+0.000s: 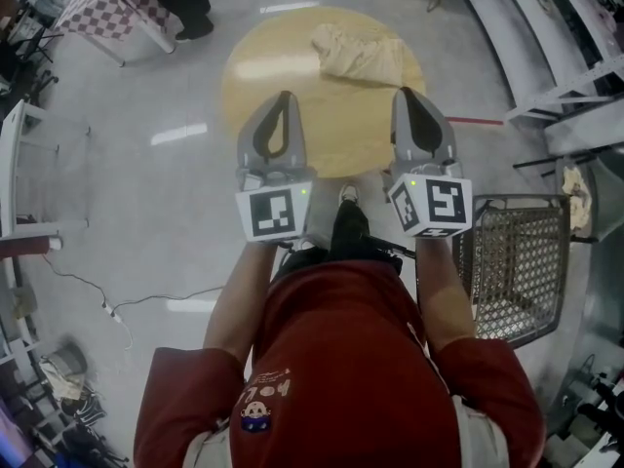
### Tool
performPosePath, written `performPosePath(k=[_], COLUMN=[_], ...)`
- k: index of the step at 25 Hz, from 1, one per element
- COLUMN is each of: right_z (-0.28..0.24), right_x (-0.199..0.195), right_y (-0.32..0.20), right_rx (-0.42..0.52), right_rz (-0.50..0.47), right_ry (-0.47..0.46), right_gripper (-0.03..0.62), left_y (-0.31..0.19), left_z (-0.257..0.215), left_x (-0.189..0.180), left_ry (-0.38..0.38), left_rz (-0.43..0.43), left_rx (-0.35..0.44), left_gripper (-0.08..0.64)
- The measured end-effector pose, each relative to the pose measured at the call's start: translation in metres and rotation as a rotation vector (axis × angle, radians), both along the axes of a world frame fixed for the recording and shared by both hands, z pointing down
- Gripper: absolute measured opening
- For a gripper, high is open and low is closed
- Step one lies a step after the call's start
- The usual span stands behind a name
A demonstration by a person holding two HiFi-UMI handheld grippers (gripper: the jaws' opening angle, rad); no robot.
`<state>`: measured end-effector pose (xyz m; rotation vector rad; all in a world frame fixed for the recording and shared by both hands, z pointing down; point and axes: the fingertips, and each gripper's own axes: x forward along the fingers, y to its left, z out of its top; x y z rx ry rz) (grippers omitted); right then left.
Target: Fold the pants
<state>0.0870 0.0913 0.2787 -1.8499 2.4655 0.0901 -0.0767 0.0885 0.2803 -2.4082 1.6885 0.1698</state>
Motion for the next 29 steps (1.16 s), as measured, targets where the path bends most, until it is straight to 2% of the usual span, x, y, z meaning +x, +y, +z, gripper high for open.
performPosePath(k=[6,29], right_z=[0.006,0.008], right_x=[-0.002,-0.001], right_y=[0.008,0.011], right_rx=[-0.008,-0.028], right_rz=[0.009,0.011], right_ry=[0.012,0.02], right_gripper=[-0.002,-0.002], left_y=[0.008,0.015], left_z=[0.007,0.015], left_x=[-0.002,-0.002], left_ry=[-0.023,0.017], left_rz=[0.0,-0.003], left_rx=[0.004,0.014], left_gripper=[0.008,0.008])
